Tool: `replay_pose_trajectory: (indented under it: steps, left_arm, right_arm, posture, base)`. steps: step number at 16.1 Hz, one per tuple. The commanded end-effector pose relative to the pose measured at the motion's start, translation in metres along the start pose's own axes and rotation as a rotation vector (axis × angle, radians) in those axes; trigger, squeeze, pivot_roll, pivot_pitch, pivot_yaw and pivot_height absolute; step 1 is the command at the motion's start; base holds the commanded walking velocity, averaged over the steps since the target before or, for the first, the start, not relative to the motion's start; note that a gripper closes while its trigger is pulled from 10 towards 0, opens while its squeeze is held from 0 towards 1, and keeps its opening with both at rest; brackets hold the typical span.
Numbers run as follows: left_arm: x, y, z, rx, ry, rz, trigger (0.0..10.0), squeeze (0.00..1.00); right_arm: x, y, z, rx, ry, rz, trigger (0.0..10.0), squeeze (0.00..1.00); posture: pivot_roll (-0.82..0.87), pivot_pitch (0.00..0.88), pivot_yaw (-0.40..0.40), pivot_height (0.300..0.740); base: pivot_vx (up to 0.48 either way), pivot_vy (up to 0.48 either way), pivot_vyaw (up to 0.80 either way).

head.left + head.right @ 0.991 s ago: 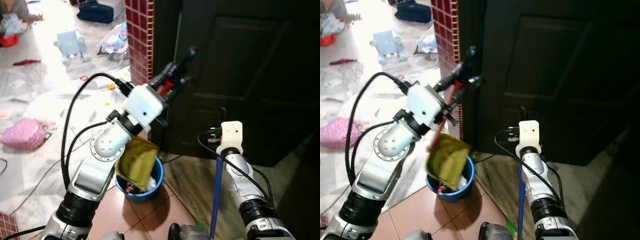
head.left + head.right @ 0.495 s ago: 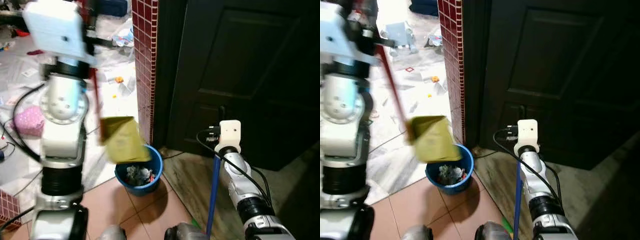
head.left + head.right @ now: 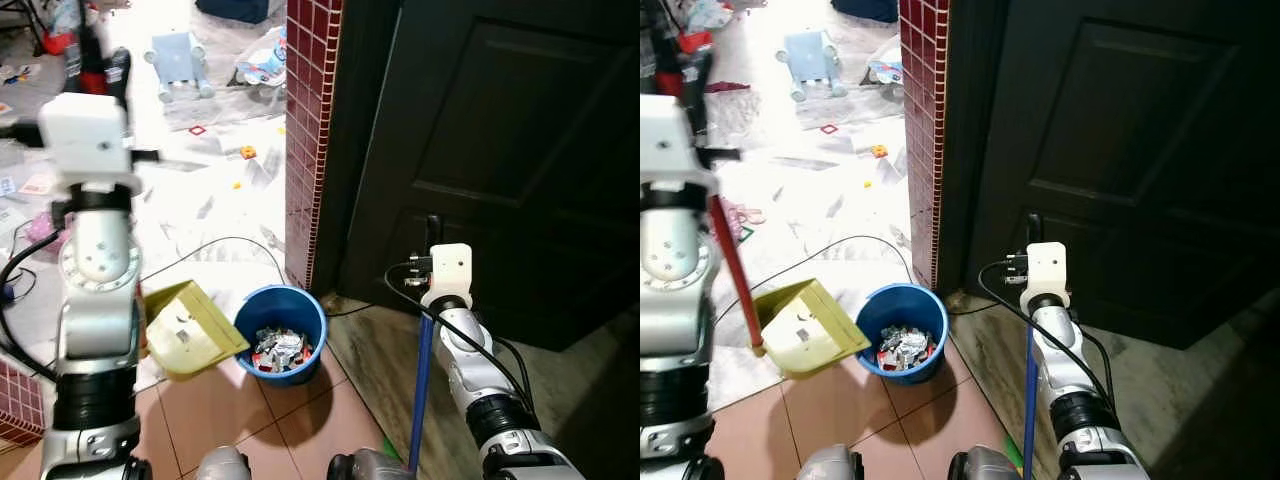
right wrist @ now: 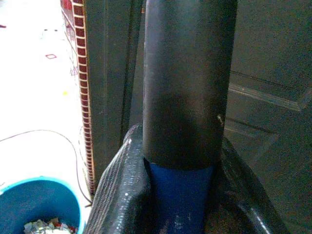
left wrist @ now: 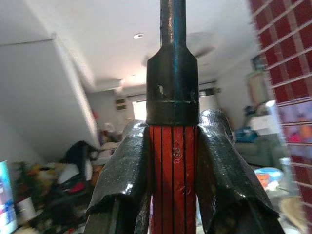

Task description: Sweep floor

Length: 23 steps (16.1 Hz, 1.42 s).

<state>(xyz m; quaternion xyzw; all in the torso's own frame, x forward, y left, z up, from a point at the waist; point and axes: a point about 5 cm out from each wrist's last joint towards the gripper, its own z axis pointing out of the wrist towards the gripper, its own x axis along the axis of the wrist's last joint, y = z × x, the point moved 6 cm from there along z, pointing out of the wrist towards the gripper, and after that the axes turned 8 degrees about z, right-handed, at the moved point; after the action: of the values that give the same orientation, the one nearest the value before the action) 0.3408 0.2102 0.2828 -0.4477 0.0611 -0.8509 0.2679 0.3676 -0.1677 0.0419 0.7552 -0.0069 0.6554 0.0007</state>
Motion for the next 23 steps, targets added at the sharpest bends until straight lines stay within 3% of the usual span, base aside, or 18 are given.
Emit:
replay_pose_trajectory:
  steps: [1, 2, 4, 10, 18, 20, 23]
  left_arm:
    - [-0.022, 0.012, -0.011, -0.04, -0.069, 0.014, 10.0, 0.0]
    - [-0.036, 0.017, -0.021, -0.059, -0.109, 0.033, 10.0, 0.0]
    - [-0.045, 0.019, -0.028, -0.059, -0.135, 0.022, 10.0, 0.0]
    - [-0.025, 0.019, -0.018, -0.029, -0.091, -0.059, 10.0, 0.0]
    - [0.029, 0.033, 0.006, -0.033, 0.017, -0.28, 10.0, 0.0]
    - [0.037, 0.041, 0.004, -0.073, 0.029, -0.298, 10.0, 0.0]
    - [0.026, 0.044, -0.005, -0.101, -0.009, -0.28, 10.0, 0.0]
  right_arm:
    - [0.013, -0.002, 0.005, 0.006, 0.047, -0.022, 10.0, 0.0]
    - [0.013, -0.004, 0.006, 0.008, 0.047, -0.021, 10.0, 0.0]
    - [0.013, -0.004, 0.006, 0.008, 0.049, -0.019, 10.0, 0.0]
    - [0.012, -0.002, 0.004, 0.004, 0.049, -0.018, 10.0, 0.0]
    - [0.012, -0.003, 0.007, 0.003, 0.048, -0.02, 10.0, 0.0]
    - [0.013, -0.004, 0.007, 0.003, 0.049, -0.02, 10.0, 0.0]
    - [0.014, -0.004, 0.009, 0.0, 0.052, -0.018, 10.0, 0.0]
  posture:
    - [0.0, 0.0, -0.037, 0.74]
    - [0.0, 0.0, -0.033, 0.74]
    - [-0.01, 0.0, -0.031, 0.74]
    - [-0.01, 0.0, -0.03, 0.74]
    - [-0.01, 0.0, -0.029, 0.74]
    - [-0.01, 0.0, -0.027, 0.74]
    - [0.0, 0.0, -0.025, 0.74]
  base:
    - [0.0, 0.0, 0.0]
    - [0.0, 0.0, 0.0]
    - [0.0, 0.0, 0.0]
    - [0.0, 0.0, 0.0]
    - [0.0, 0.0, 0.0]
    - [0.0, 0.0, 0.0]
    - [0.0, 0.0, 0.0]
